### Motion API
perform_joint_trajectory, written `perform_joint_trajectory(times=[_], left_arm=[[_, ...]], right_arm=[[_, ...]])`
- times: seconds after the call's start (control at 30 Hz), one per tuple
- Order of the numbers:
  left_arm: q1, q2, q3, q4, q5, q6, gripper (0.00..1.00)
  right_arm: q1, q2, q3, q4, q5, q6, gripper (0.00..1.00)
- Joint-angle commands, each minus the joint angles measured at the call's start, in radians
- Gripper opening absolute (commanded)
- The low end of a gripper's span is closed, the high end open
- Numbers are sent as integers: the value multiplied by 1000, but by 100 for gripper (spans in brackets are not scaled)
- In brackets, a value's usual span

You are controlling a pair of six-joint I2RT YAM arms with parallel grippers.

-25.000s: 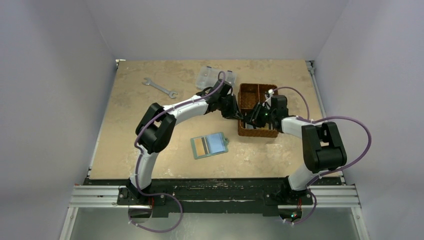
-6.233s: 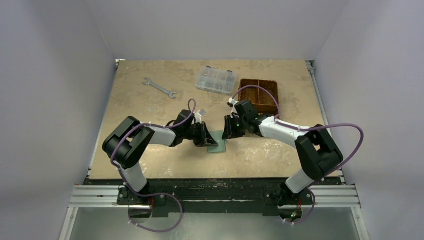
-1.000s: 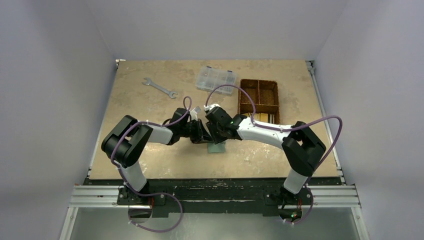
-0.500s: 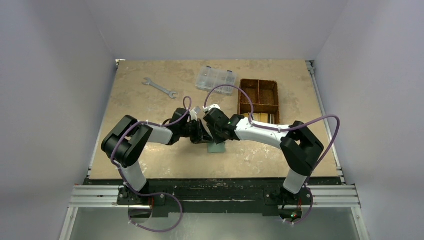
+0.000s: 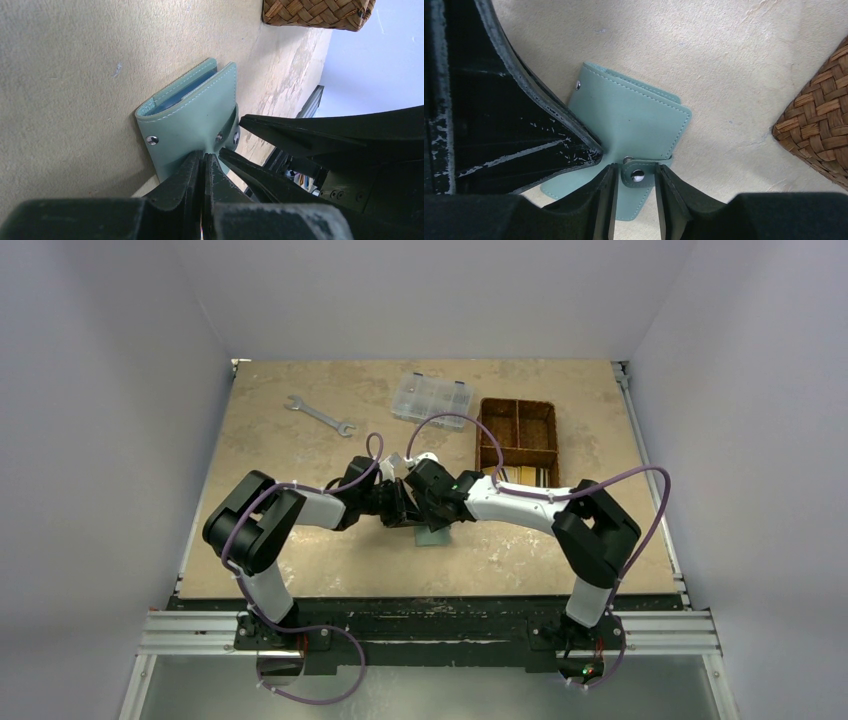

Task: Put the credit cards into the card holder
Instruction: Close the card holder at the center of the board.

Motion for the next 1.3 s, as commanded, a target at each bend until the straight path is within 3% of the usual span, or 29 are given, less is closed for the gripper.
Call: perform_joint_trajectory(times=[0.0, 0.23, 0.5, 0.83, 1.27], left_arm=[[0, -2, -20, -9, -24, 26, 0], [1, 3, -25, -2, -17, 20, 0], [0, 0, -33, 5, -18, 16, 0], [0, -2, -28, 6, -10, 12, 0], [0, 4, -29, 8, -4, 16, 0]], right_arm=[[10, -5, 34, 3, -1, -4, 42], [17, 1, 37, -2, 22, 2, 42], [17, -44, 28, 12, 52, 22, 25], [16, -55, 1, 69, -35, 41, 0], [2, -50, -9, 56, -7, 51, 0]])
